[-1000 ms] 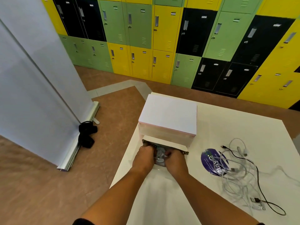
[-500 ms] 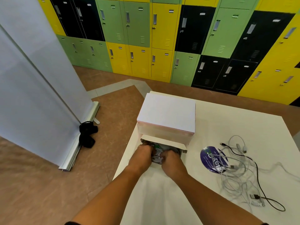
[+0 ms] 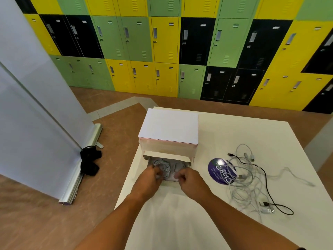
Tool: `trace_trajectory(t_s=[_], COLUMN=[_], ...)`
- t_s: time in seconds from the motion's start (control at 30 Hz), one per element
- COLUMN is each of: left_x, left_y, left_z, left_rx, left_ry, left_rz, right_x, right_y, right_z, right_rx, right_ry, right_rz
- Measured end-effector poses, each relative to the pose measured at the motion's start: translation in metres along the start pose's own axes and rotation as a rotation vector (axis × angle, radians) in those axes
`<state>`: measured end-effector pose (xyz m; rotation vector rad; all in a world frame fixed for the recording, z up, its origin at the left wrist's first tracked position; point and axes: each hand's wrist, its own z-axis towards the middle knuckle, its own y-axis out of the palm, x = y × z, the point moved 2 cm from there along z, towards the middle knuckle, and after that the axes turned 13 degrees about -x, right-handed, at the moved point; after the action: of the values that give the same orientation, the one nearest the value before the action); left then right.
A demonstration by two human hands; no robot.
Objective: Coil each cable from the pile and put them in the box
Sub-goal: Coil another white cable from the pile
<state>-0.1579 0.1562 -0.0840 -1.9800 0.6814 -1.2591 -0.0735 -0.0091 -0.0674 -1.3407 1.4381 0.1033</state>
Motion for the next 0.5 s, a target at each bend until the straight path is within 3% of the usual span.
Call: trace_trajectory(t_s=[0.27, 0.5], left_x=[0.057, 0.114], left_y=[0.02, 0.039], left_z=[-0.009, -0.005], left_rx=[-0.04, -0.204], left_ry=[0.144, 0.27], left_rz=[-0.029, -0.054], right_x=[0.03, 0.051], right_y=[-0.026, -0.064], right_z=[-0.032, -0.052], right_rx=[-0.041, 0.013], right_ry=[0.041, 0.086], right_rz=[-0.005, 0.026])
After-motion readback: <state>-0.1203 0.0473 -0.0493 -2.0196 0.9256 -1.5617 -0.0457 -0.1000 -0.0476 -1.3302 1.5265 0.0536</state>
